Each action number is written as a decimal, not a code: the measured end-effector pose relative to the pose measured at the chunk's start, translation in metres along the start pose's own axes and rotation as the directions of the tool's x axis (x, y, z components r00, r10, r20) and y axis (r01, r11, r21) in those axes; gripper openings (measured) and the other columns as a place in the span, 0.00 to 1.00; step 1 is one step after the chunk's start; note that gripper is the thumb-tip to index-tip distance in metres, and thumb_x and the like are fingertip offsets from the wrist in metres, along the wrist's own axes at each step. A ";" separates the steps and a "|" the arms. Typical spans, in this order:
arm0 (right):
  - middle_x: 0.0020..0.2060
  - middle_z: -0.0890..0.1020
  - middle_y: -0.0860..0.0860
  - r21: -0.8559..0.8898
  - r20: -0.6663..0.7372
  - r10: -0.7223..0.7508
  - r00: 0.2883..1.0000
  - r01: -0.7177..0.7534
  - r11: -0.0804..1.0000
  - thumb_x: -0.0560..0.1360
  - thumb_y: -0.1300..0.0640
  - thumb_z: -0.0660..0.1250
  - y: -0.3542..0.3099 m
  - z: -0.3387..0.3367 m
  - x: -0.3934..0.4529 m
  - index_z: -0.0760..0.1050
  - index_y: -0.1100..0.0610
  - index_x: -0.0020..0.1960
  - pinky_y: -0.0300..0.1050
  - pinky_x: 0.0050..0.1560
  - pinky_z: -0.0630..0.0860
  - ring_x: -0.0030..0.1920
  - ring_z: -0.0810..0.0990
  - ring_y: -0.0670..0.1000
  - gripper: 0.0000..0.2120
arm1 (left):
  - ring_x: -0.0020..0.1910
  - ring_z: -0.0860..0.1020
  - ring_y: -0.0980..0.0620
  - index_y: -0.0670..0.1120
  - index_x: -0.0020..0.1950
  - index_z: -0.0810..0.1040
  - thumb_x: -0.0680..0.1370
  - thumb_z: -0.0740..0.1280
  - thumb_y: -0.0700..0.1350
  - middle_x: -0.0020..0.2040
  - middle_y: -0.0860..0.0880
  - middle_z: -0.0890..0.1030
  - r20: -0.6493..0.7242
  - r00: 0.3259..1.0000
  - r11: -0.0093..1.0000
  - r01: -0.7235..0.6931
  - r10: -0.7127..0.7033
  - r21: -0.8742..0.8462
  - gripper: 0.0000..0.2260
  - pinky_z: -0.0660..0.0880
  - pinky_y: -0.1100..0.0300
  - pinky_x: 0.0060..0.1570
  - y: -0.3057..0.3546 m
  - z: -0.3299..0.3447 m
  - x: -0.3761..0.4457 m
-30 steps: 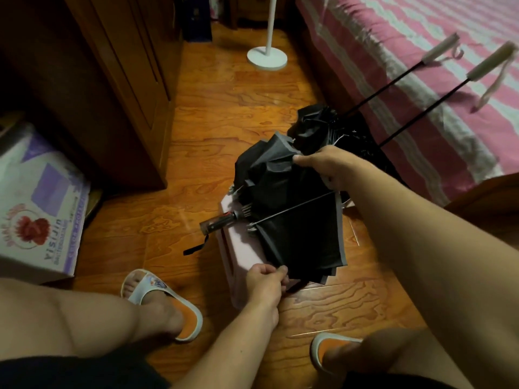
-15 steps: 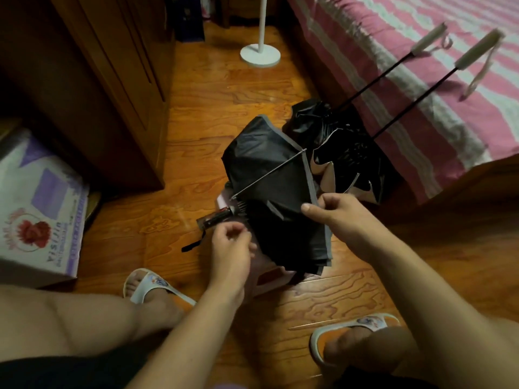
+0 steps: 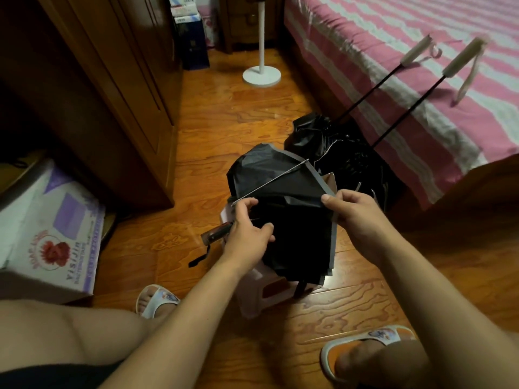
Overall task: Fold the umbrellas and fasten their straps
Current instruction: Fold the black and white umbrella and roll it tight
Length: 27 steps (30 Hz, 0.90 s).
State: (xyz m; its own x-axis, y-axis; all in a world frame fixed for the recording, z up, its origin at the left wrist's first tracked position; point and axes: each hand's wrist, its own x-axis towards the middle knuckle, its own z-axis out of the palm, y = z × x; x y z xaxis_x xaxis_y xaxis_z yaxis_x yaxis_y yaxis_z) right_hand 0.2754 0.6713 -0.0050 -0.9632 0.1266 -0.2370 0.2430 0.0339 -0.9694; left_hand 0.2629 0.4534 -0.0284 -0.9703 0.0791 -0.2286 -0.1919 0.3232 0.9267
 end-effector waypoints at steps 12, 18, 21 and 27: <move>0.41 0.76 0.58 -0.031 0.011 -0.028 1.000 0.028 0.999 0.70 0.45 0.72 -0.003 0.001 0.002 0.74 0.49 0.30 0.60 0.58 0.74 0.48 0.77 0.59 0.15 | 0.40 0.85 0.52 0.68 0.80 0.49 0.81 0.68 0.43 0.73 0.48 0.67 0.185 0.981 0.978 -0.093 0.058 0.186 0.38 0.82 0.47 0.54 0.007 -0.003 0.002; 0.42 0.77 0.58 -0.052 -0.004 -0.026 1.000 0.025 0.998 0.71 0.45 0.71 -0.001 -0.002 0.004 0.74 0.49 0.31 0.66 0.64 0.73 0.49 0.77 0.61 0.14 | 0.44 0.86 0.46 0.72 0.78 0.50 0.81 0.68 0.40 0.67 0.56 0.70 0.364 0.926 0.989 -0.135 0.104 0.062 0.40 0.81 0.43 0.55 0.021 -0.007 0.003; 0.41 0.77 0.58 -0.055 -0.002 -0.032 0.999 0.032 0.998 0.73 0.48 0.71 0.003 -0.001 0.005 0.74 0.49 0.32 0.65 0.61 0.75 0.47 0.77 0.59 0.14 | 0.44 0.86 0.45 0.65 0.80 0.55 0.82 0.67 0.37 0.69 0.54 0.64 0.324 0.938 0.989 -0.090 0.124 -0.119 0.36 0.83 0.51 0.52 0.024 -0.002 0.003; 0.37 0.77 0.53 0.033 -0.058 -0.050 0.997 0.052 0.998 0.78 0.53 0.70 0.003 -0.003 0.010 0.74 0.48 0.29 0.55 0.54 0.73 0.46 0.77 0.57 0.18 | 0.33 0.81 0.52 0.46 0.65 0.74 0.80 0.68 0.35 0.53 0.46 0.81 0.021 0.995 0.988 -0.097 0.101 -0.123 0.15 0.81 0.58 0.41 0.017 0.006 0.002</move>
State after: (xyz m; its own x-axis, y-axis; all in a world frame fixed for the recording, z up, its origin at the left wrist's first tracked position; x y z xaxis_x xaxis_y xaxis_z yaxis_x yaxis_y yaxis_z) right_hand 0.2666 0.6760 -0.0104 -0.9660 0.1816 -0.1838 0.1883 0.0076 -0.9821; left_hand 0.2583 0.4645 -0.0155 -0.9813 0.1313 -0.1405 -0.1134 0.1952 0.9742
